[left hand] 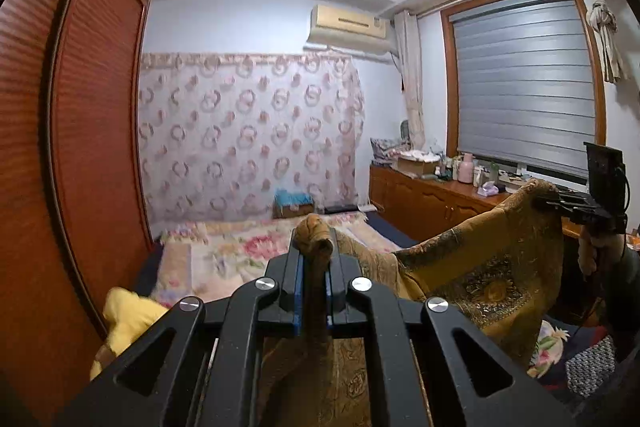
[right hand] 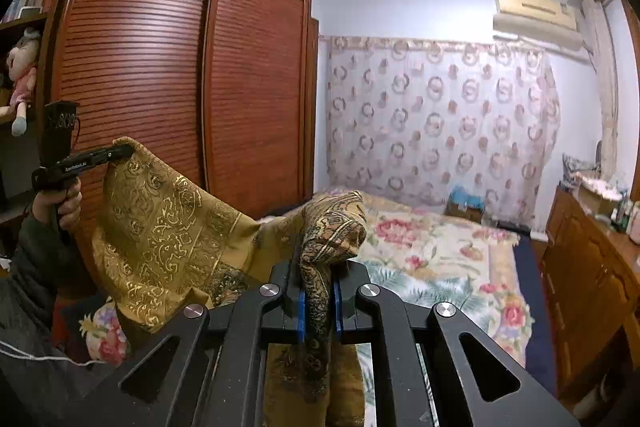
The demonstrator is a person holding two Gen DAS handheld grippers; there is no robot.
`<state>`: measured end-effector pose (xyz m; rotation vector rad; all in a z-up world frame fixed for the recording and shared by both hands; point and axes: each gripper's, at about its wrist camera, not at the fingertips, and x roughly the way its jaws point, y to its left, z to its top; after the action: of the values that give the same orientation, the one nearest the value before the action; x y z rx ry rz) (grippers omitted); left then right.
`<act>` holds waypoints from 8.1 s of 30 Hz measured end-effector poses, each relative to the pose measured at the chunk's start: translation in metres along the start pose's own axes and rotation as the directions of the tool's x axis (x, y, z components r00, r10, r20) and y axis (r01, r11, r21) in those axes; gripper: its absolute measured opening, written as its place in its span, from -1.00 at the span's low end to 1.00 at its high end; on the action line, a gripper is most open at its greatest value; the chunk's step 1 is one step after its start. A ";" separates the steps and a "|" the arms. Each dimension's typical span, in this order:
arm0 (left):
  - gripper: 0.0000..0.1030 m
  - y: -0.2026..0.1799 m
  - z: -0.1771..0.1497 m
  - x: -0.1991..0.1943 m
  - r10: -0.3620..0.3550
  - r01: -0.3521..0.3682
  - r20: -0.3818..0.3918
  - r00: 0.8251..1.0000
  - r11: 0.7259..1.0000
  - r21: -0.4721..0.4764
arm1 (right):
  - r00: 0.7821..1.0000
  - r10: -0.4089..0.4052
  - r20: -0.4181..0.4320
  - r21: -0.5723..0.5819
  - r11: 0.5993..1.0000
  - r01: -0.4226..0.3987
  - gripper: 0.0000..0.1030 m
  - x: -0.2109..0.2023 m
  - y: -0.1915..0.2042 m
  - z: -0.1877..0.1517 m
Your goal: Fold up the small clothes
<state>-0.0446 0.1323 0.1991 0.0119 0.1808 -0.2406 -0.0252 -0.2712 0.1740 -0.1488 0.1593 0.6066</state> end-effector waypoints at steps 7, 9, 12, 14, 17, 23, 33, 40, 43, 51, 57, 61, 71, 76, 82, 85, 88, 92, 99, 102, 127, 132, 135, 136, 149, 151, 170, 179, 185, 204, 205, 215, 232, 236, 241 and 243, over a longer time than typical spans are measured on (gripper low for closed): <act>-0.83 -0.001 0.056 -0.015 0.027 -0.034 0.112 0.993 0.998 0.061 | 0.991 -0.030 0.127 -0.042 0.998 0.036 -0.82 -0.021 0.000 0.025; -0.83 0.003 0.074 -0.019 0.041 -0.052 0.147 0.988 0.996 0.071 | 0.986 -0.056 0.159 -0.054 0.996 0.065 -0.82 -0.032 -0.001 0.038; -0.83 0.009 0.094 -0.025 0.069 -0.083 0.183 0.981 0.994 0.073 | 0.975 -0.093 0.201 -0.067 0.992 0.108 -0.82 -0.050 -0.003 0.054; -0.83 0.013 0.102 -0.024 0.087 -0.103 0.194 0.977 0.992 0.071 | 0.968 -0.121 0.220 -0.074 0.987 0.140 -0.82 -0.058 -0.004 0.061; -0.83 0.022 0.105 -0.016 0.110 -0.124 0.199 0.974 0.991 0.055 | 0.960 -0.164 0.225 -0.076 0.980 0.185 -0.82 -0.066 -0.005 0.066; -0.83 0.029 0.113 -0.019 0.111 -0.119 0.213 0.971 0.993 0.024 | 0.949 -0.219 0.225 -0.073 0.968 0.241 -0.82 -0.071 0.012 0.065; -0.83 0.016 0.103 -0.001 0.122 -0.131 0.173 0.977 0.991 0.042 | 0.939 -0.294 0.177 -0.093 0.945 0.313 -0.82 -0.063 0.041 0.051; -0.83 0.034 0.048 0.116 0.141 -0.141 0.004 0.990 0.990 0.027 | 0.941 -0.337 0.010 -0.064 0.939 0.337 -0.82 0.025 -0.008 0.003; -0.83 0.037 0.012 0.175 0.141 -0.139 -0.087 0.986 0.990 0.026 | 0.938 -0.336 -0.085 -0.040 0.942 0.334 -0.82 0.076 -0.034 -0.032; -0.83 0.041 -0.065 0.291 0.126 -0.131 -0.300 0.945 0.991 0.006 | 0.898 -0.308 -0.313 0.020 0.944 0.330 -0.82 0.196 -0.087 -0.123; -0.83 0.041 -0.082 0.332 0.131 -0.133 -0.363 0.923 0.991 0.022 | 0.872 -0.284 -0.398 0.038 0.945 0.325 -0.82 0.253 -0.111 -0.145; -0.83 0.044 -0.094 0.360 0.136 -0.135 -0.410 0.902 0.990 0.030 | 0.865 -0.259 -0.429 0.058 0.948 0.312 -0.82 0.288 -0.130 -0.149; -0.50 0.060 -0.116 0.399 0.143 -0.146 -0.493 0.858 0.989 0.033 | 0.839 -0.235 -0.490 0.105 0.940 0.324 -0.70 0.295 -0.169 -0.129; 0.03 0.063 -0.126 0.393 0.146 -0.133 -0.498 0.855 0.989 0.062 | 0.819 -0.253 -0.515 0.074 0.939 0.336 -0.21 0.301 -0.165 -0.128; 0.49 0.069 -0.151 0.365 0.117 -0.118 -0.537 0.835 0.992 0.033 | 0.832 -0.241 -0.499 0.108 0.936 0.336 0.22 0.283 -0.157 -0.129; 0.49 0.068 -0.165 0.346 0.129 -0.135 -0.546 0.828 0.990 0.030 | 0.840 -0.231 -0.491 0.140 0.930 0.338 0.23 0.270 -0.152 -0.136; 0.49 0.065 -0.178 0.331 0.116 -0.129 -0.567 0.815 0.991 0.018 | 0.834 -0.227 -0.504 0.166 0.922 0.351 0.22 0.255 -0.146 -0.144; 0.49 0.062 -0.189 0.318 0.102 -0.125 -0.587 0.803 0.992 0.002 | 0.816 -0.223 -0.533 0.168 0.917 0.361 0.22 0.236 -0.139 -0.151; 0.49 0.059 -0.203 0.304 0.081 -0.116 -0.605 0.792 0.993 -0.019 | 0.771 -0.216 -0.599 0.184 0.900 0.396 0.22 0.210 -0.140 -0.173; 0.44 0.056 -0.207 0.301 0.074 -0.106 -0.610 0.789 0.994 -0.017 | 0.753 -0.209 -0.625 0.196 0.891 0.410 0.22 0.208 -0.146 -0.187; -0.09 0.042 -0.212 0.287 0.037 -0.068 -0.627 0.778 0.997 -0.025 | 0.772 -0.198 -0.604 0.165 0.917 0.364 -0.27 0.228 -0.129 -0.210; -0.10 0.047 -0.222 0.291 0.082 -0.114 -0.659 0.747 0.993 -0.006 | 0.775 -0.199 -0.600 0.164 0.917 0.362 -0.27 0.227 -0.129 -0.212; -0.10 0.050 -0.223 0.293 0.070 -0.109 -0.662 0.746 0.994 -0.018 | 0.768 -0.176 -0.616 0.149 0.931 0.332 -0.44 0.229 -0.128 -0.208; -0.27 0.049 -0.222 0.295 0.065 -0.105 -0.661 0.747 0.994 -0.022 | 0.772 -0.164 -0.614 0.150 0.936 0.318 -0.66 0.229 -0.130 -0.204; -0.94 0.044 -0.173 0.276 0.055 -0.104 -0.534 0.843 0.993 -0.060 | 0.860 -0.133 -0.493 0.135 0.965 0.226 -0.91 0.193 -0.113 -0.139; -0.94 0.045 -0.164 0.267 0.062 -0.107 -0.512 0.857 0.992 -0.060 | 0.866 -0.139 -0.480 0.131 0.965 0.227 -0.91 0.183 -0.110 -0.131; -0.95 0.056 -0.168 0.155 0.103 -0.163 -0.417 0.903 0.981 -0.109 | 0.896 -0.102 -0.431 0.190 0.961 0.201 -0.91 0.067 -0.052 -0.166; -0.95 0.054 -0.208 0.140 0.105 -0.183 -0.477 0.872 0.976 -0.119 | 0.871 -0.074 -0.486 0.217 0.955 0.202 -0.91 0.055 -0.039 -0.191; -0.94 0.050 -0.229 0.132 0.120 -0.209 -0.505 0.855 0.970 -0.123 | 0.845 -0.074 -0.530 0.238 0.943 0.232 -0.77 0.063 -0.047 -0.210; -0.13 -0.033 -0.223 0.126 -0.018 -0.038 -0.436 0.900 0.992 -0.119 | 0.875 -0.238 -0.421 0.194 0.919 0.343 0.18 0.092 -0.003 -0.184; -0.13 -0.036 -0.223 0.128 -0.029 -0.026 -0.438 0.898 0.992 -0.120 | 0.883 -0.223 -0.414 0.206 0.922 0.329 0.18 0.097 0.001 -0.185; -0.13 -0.049 -0.236 0.142 -0.017 -0.027 -0.490 0.871 0.996 -0.083 | 0.876 -0.065 -0.478 0.229 0.954 0.195 0.18 0.140 0.026 -0.214; -0.13 -0.022 -0.247 0.127 0.046 -0.119 -0.491 0.870 0.986 -0.119 | 0.908 -0.061 -0.415 0.269 0.945 0.186 0.23 0.128 0.031 -0.246; -0.13 -0.017 -0.263 0.133 0.046 -0.131 -0.520 0.853 0.983 -0.128 | 0.907 -0.065 -0.416 0.258 0.948 0.187 0.25 0.126 0.034 -0.248; -0.14 -0.007 -0.268 0.135 0.089 -0.168 -0.487 0.869 0.978 -0.122 | 0.900 -0.075 -0.429 0.229 0.955 0.189 0.31 0.127 0.039 -0.246; -0.13 -0.003 -0.270 0.134 0.106 -0.183 -0.486 0.867 0.977 -0.113 | 0.899 -0.076 -0.432 0.219 0.958 0.186 0.35 0.126 0.041 -0.245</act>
<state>0.0353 0.1064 -0.0902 -0.0714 0.6927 -0.0667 0.0271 -0.2133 -0.0938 -0.0372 0.6398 0.4052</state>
